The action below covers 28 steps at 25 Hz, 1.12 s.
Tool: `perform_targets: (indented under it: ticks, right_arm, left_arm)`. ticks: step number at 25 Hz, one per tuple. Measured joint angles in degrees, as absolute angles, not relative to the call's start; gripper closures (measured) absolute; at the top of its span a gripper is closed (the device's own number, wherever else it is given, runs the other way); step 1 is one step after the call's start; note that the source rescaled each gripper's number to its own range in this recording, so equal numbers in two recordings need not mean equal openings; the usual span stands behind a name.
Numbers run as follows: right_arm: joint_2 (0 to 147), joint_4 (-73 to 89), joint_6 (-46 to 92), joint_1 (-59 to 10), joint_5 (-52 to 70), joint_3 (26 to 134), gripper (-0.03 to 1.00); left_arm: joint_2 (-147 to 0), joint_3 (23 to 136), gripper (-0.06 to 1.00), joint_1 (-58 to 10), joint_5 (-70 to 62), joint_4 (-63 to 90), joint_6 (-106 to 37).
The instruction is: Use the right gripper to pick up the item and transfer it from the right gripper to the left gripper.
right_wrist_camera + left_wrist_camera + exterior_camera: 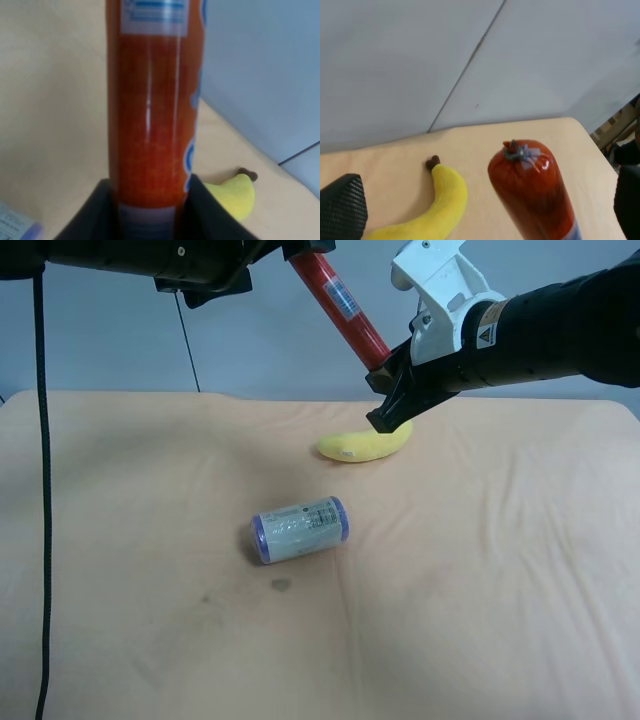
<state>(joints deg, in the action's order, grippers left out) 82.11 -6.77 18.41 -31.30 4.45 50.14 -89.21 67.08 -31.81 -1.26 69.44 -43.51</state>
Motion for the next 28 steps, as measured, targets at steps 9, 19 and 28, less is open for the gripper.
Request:
perform_targets:
  ticks: [9, 19, 28]
  right_arm:
    - [82.11, -6.77, 18.41, -31.30, 4.45, 50.14, 0.96]
    - [82.11, -6.77, 18.41, -31.30, 4.45, 50.14, 0.96]
    - [82.11, -6.77, 18.41, -31.30, 4.45, 50.15, 0.96]
  left_arm:
    - [-89.21, 67.19, -0.06, -33.38, -2.63, 69.45, -43.09]
    - [-93.38, 71.46, -0.06, -34.27, -1.33, 69.45, -43.04]
    - [-94.38, 71.87, -0.06, -34.27, -1.14, 69.12, -43.04]
